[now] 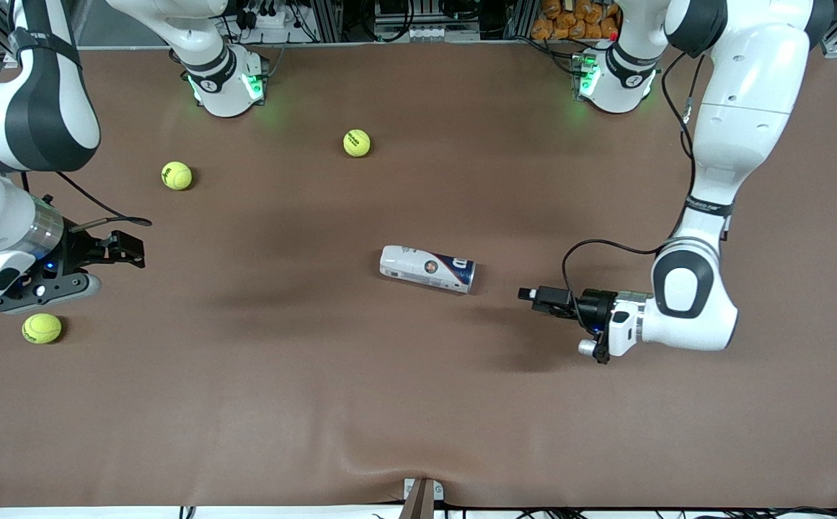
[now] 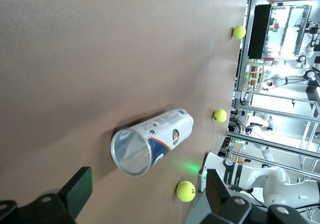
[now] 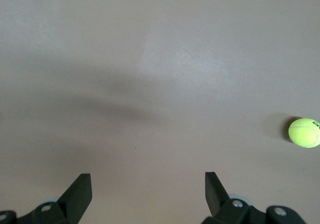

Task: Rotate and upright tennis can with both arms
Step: 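Lower the left gripper to the can's bottom end and grasp it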

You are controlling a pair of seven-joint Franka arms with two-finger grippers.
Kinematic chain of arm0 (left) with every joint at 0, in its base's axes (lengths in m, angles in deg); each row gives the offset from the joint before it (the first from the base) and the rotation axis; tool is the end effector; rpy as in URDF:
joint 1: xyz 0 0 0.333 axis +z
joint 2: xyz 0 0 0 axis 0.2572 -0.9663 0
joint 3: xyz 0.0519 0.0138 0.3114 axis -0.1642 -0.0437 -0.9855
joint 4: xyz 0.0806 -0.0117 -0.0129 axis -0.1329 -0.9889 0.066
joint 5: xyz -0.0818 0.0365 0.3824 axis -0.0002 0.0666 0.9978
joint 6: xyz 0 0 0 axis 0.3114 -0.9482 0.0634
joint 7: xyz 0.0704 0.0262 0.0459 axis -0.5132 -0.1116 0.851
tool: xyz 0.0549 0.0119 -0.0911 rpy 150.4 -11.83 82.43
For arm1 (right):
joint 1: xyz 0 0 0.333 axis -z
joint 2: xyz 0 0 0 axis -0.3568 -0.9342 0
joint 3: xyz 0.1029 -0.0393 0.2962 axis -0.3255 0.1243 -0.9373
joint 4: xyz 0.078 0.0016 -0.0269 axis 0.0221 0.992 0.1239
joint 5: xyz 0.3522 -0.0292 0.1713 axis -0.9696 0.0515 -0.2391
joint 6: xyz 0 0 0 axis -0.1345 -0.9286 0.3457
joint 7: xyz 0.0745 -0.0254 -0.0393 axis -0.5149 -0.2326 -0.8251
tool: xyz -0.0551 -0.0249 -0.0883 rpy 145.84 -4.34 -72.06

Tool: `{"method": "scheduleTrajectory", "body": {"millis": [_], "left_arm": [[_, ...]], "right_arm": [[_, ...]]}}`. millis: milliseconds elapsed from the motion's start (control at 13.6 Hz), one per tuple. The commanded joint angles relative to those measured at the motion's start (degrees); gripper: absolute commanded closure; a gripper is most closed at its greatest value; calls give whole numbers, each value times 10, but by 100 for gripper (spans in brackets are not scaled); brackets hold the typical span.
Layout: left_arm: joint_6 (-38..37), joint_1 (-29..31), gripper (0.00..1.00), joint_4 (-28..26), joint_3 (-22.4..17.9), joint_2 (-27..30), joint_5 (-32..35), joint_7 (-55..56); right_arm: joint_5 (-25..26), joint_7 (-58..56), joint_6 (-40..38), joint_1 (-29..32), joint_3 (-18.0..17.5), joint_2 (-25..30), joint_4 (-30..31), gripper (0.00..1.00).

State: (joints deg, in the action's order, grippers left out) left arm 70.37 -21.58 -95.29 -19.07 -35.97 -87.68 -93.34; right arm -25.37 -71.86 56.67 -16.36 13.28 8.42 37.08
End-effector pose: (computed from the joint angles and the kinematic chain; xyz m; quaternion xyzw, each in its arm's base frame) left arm 0.6602 -0.1901 0.2036 0.8480 -0.0832 -0.1123 0.5112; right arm 0.6209 0.0225 0.4892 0.9906 0.1346 -0.0214 0.0085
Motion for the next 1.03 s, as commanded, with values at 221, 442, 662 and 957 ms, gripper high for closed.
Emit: {"method": "scheduleTrajectory", "body": {"millis": [221, 442, 662, 957], "left_arm": [[38, -44, 0, -35, -2, -6, -73, -23], [44, -52, 0, -59, -2, -4, -101, -44], [51, -62, 0, -73, -2, -10, -141, -79], [75, -84, 0, -97, -2, -12, -183, -96]], "right_arm": [[-11, 5, -2, 10, -9, 19, 20, 0], [-11, 5, -3, 10, -9, 20, 19, 0], [-11, 5, -5, 10, -9, 20, 19, 0], [-11, 5, -6, 10, -9, 20, 19, 0]]}}
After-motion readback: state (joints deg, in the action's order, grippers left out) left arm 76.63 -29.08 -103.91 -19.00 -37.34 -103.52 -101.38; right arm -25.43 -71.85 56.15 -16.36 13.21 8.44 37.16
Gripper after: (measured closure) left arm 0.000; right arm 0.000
